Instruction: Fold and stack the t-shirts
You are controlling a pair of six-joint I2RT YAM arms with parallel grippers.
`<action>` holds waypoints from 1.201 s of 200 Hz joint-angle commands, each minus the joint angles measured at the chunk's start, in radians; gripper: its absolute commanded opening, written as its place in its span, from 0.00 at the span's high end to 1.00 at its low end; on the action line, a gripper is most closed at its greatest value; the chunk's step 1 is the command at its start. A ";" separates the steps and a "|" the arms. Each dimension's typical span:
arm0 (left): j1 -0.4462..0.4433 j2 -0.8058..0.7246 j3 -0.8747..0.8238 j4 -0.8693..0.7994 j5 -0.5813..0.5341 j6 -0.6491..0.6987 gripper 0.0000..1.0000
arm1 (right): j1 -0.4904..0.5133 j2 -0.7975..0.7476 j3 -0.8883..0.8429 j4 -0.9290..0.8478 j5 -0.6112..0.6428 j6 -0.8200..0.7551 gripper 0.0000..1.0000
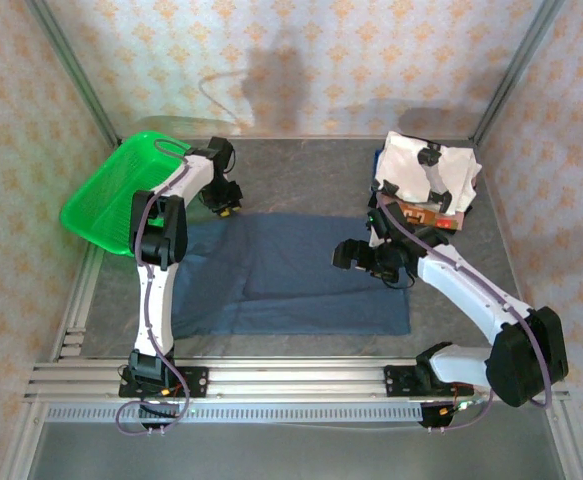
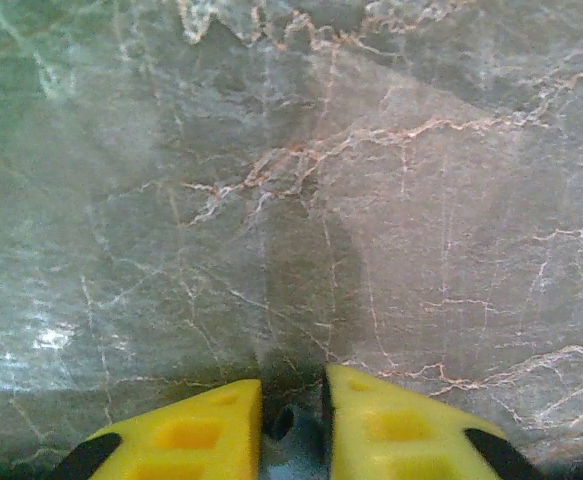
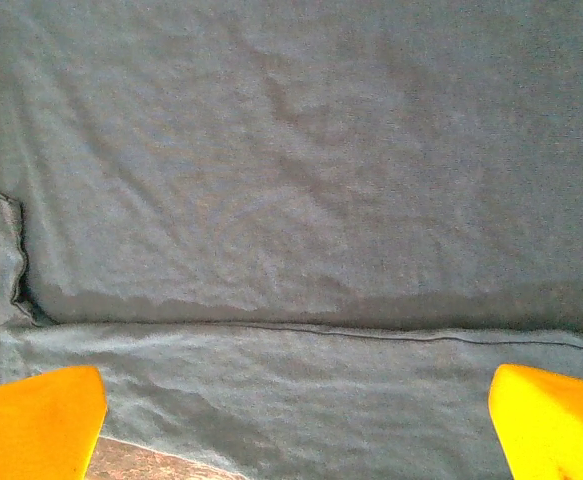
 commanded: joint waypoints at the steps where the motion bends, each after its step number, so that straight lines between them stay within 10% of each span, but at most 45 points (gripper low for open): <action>1: 0.006 0.005 0.016 -0.001 -0.006 0.006 0.84 | -0.002 0.009 -0.026 0.036 0.015 0.012 0.01; 73: -0.006 -0.079 0.080 -0.045 -0.071 0.059 0.99 | -0.002 0.257 0.016 0.141 -0.008 0.049 0.02; 240: -0.101 -0.280 0.149 -0.112 -0.389 0.239 0.99 | -0.001 0.589 0.127 0.000 0.172 0.160 0.03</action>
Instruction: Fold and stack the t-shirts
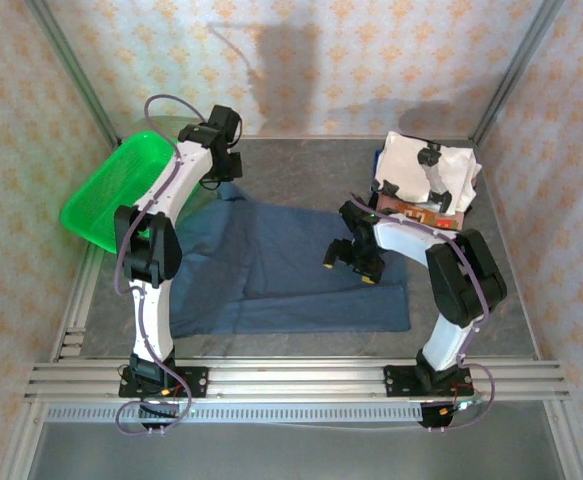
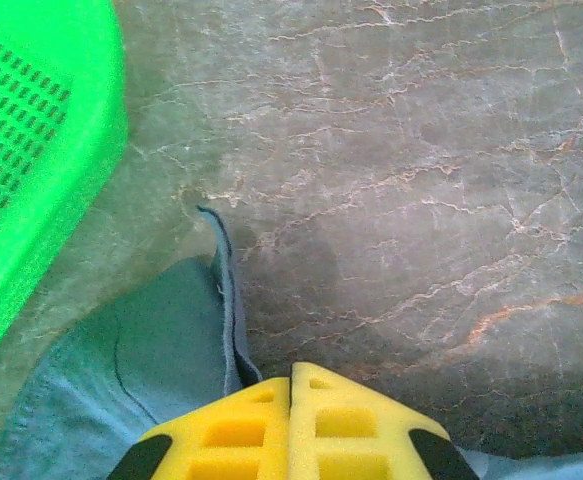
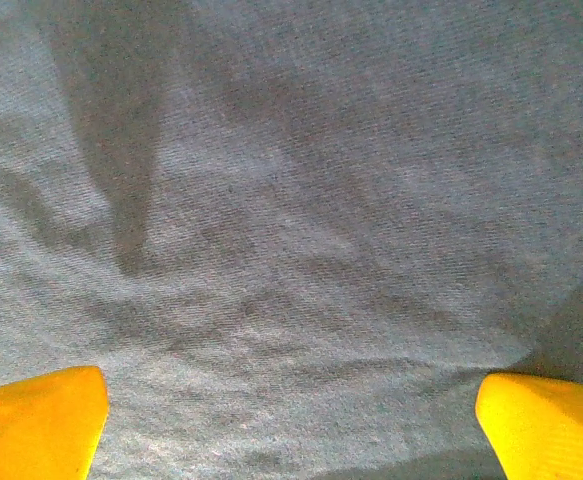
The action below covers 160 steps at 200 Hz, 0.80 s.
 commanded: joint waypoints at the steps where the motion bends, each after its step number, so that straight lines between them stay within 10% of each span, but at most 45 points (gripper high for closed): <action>1: -0.014 -0.053 0.052 -0.043 -0.093 0.052 0.99 | -0.004 0.078 -0.036 -0.022 0.101 0.003 0.03; 80: -0.209 -0.163 -0.084 -0.020 -0.244 0.110 0.98 | -0.006 0.071 -0.044 -0.034 0.133 0.018 0.03; 143: -0.361 -0.344 -0.616 0.160 -0.097 -0.321 0.97 | -0.023 0.016 -0.060 -0.039 0.145 0.027 0.02; 160: -0.390 -0.374 -0.756 0.250 -0.019 -0.424 0.78 | -0.025 0.018 -0.055 -0.042 0.145 0.024 0.02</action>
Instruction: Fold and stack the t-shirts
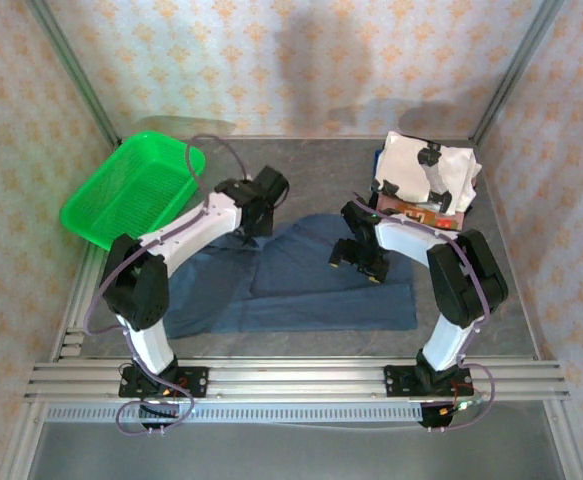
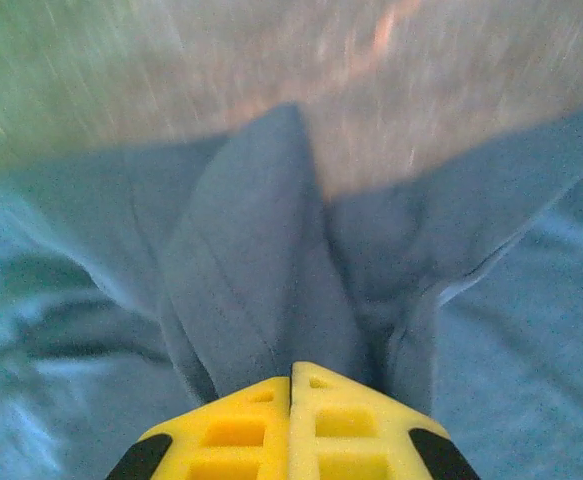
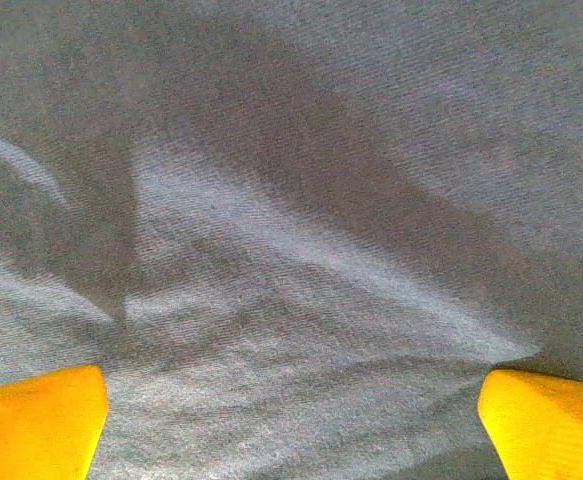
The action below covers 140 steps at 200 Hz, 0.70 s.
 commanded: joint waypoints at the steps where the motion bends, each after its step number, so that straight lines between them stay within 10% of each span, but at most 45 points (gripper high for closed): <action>1: -0.035 -0.045 -0.156 0.133 0.100 -0.237 0.76 | -0.016 0.030 -0.043 -0.036 0.056 0.006 0.02; 49: -0.017 -0.228 -0.235 0.161 0.106 -0.330 0.28 | -0.016 0.019 -0.046 -0.035 0.055 0.007 0.02; 140: 0.345 -0.139 -0.261 0.433 0.465 -0.377 0.37 | -0.015 -0.164 -0.087 0.030 -0.074 -0.077 0.02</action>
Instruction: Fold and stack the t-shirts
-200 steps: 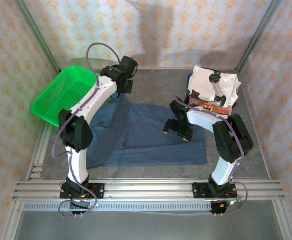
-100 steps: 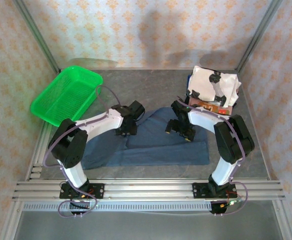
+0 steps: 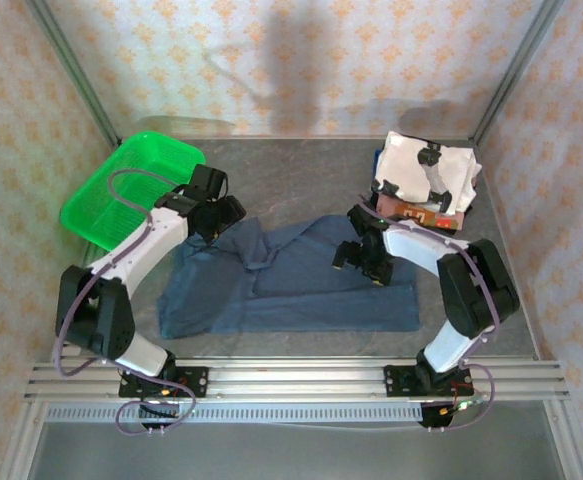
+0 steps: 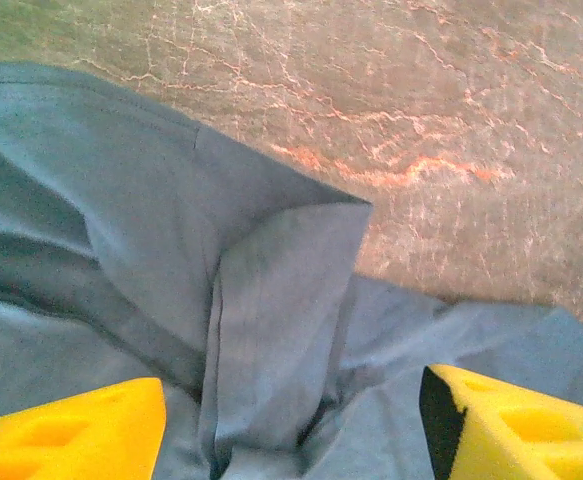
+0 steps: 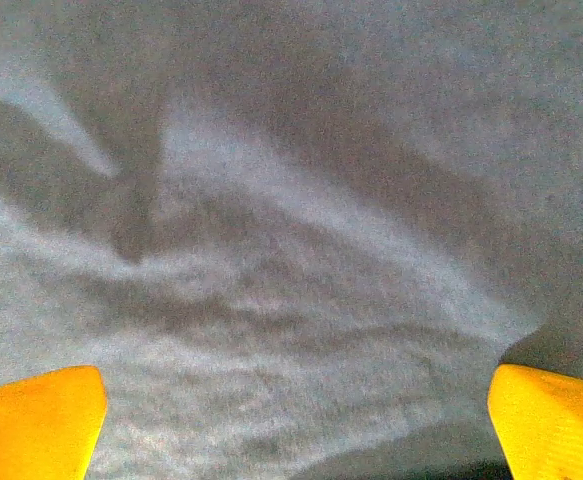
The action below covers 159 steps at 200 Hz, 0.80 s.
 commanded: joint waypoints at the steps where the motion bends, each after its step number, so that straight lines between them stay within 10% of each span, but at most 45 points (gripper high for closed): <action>1: 0.044 0.098 0.004 0.131 0.146 -0.015 0.38 | -0.004 -0.068 -0.011 0.000 -0.043 -0.046 0.02; 159: 0.089 0.333 0.100 0.025 0.193 0.108 0.56 | -0.021 -0.196 0.025 -0.104 -0.037 -0.083 0.00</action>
